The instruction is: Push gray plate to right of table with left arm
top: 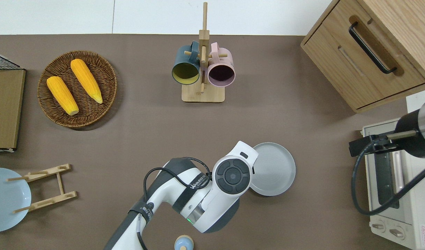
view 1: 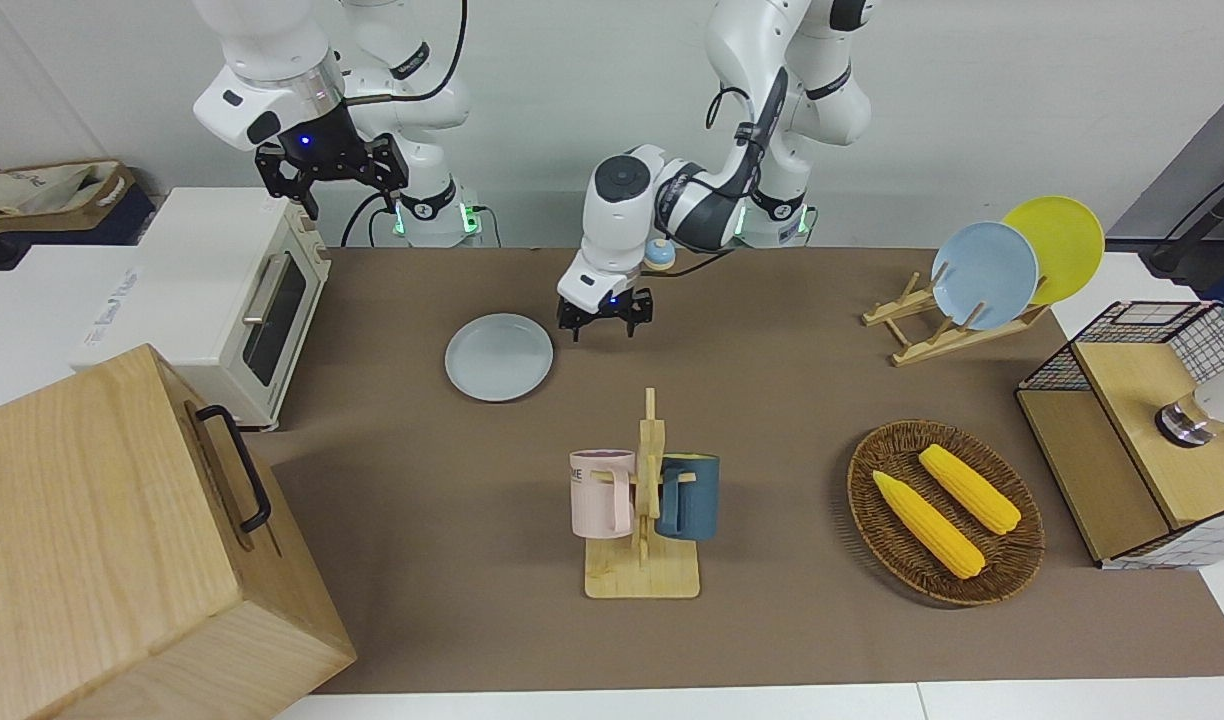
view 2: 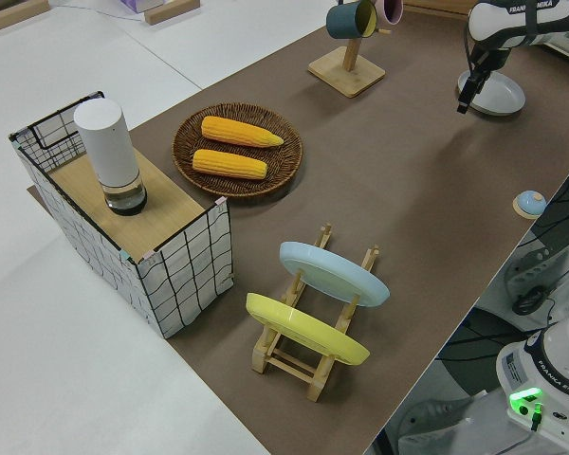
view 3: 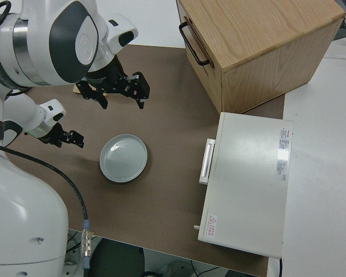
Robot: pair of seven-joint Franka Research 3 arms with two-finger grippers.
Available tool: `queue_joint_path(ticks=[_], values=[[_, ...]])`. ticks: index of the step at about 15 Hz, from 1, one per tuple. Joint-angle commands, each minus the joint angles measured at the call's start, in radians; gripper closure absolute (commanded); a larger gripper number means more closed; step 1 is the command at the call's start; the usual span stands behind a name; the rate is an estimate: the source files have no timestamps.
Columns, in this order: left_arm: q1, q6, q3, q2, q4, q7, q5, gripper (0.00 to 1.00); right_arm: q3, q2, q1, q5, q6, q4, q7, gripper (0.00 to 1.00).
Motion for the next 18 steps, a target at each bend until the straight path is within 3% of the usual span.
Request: queue_joint_path(ticks=[1, 8, 15, 18], values=[[0.090, -0.088, -0.002, -0.091, -0.039, 0.141, -0.054, 0.00, 0.016, -0.002, -0.019, 0.004, -0.016, 0.009, 0.013, 0.017], [0.302, -0.258, 0.002, -0.195, -0.033, 0.394, -0.075, 0.00, 0.016, -0.002, -0.020, 0.004, -0.016, 0.009, 0.013, 0.017], [0.505, -0.356, 0.002, -0.247, 0.024, 0.641, -0.048, 0.00, 0.016, -0.002, -0.019, 0.004, -0.016, 0.009, 0.013, 0.017], [0.558, -0.396, 0.007, -0.253, 0.050, 0.721, 0.015, 0.00, 0.016, -0.002, -0.019, 0.004, -0.016, 0.009, 0.013, 0.017]])
